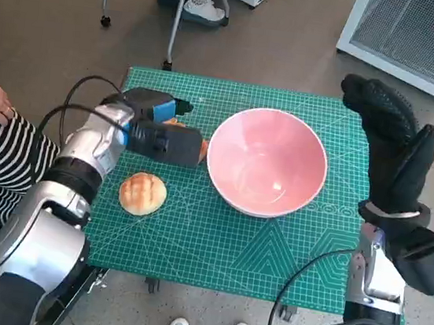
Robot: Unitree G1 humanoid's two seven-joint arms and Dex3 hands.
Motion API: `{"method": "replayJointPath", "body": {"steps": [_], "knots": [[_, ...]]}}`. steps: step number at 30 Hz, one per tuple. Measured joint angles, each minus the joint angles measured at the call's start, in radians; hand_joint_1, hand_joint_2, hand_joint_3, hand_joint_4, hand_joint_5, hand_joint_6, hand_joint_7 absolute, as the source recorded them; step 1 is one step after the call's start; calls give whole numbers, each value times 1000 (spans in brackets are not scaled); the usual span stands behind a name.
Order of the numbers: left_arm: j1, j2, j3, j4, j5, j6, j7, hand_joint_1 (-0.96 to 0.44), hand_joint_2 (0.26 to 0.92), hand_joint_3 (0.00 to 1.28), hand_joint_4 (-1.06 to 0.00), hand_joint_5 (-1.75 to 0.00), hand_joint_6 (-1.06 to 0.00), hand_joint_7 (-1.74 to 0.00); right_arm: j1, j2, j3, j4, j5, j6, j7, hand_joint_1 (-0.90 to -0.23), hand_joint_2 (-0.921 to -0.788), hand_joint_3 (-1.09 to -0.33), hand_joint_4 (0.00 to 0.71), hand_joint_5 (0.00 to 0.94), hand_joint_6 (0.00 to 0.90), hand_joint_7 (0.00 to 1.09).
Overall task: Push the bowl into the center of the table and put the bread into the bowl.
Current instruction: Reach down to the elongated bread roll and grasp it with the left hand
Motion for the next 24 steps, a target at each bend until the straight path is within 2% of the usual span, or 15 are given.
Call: {"method": "replayJointPath", "body": {"steps": [5, 13, 14, 15, 16, 17, 20, 24], "knots": [[13, -1, -28, 9, 29, -23, 54, -76, 844, 16, -860, -93, -805, -130, 2, -1, 0, -5, 0, -1, -4, -734, -921, -811, 170, 0, 85, 463], [14, -8, -55, 26, 54, -18, 66, -73, 862, 11, -915, -120, -840, -170, 5, -6, 1, -16, 0, -2, -7, -734, -921, -814, 170, 0, 85, 465], [14, -11, -58, 26, 57, -15, 65, -178, 884, 45, -922, -146, -768, -564, 6, -6, 1, -17, 0, -2, -7, -734, -921, -815, 170, 0, 85, 465], [14, -14, -61, 27, 60, -10, 65, -214, 891, 62, -912, -179, -736, -710, 8, -7, 1, -19, 1, -2, -7, -734, -921, -815, 170, 0, 85, 465], [14, -17, -64, 28, 63, -5, 65, -267, 902, 88, -869, -284, -689, -923, 10, -8, 1, -20, 1, -2, -7, -734, -921, -816, 170, 0, 85, 466], [14, -20, -66, 29, 65, -1, 65, -171, 909, 98, -799, -604, -630, -1045, 11, -9, 1, -21, 1, -2, -7, -734, -921, -816, 170, 0, 84, 466], [14, -24, -77, 30, 71, 7, 67, -57, 917, 120, -697, -1001, -554, -1204, 19, -9, 1, -26, 1, -2, -7, -736, -921, -816, 168, 0, 81, 466], [15, -25, -90, 30, 82, 16, 72, -16, 920, 127, -660, -1148, -528, -1256, 34, -11, 1, -37, 1, -1, -7, -741, -921, -815, 166, 0, 80, 466]]}}
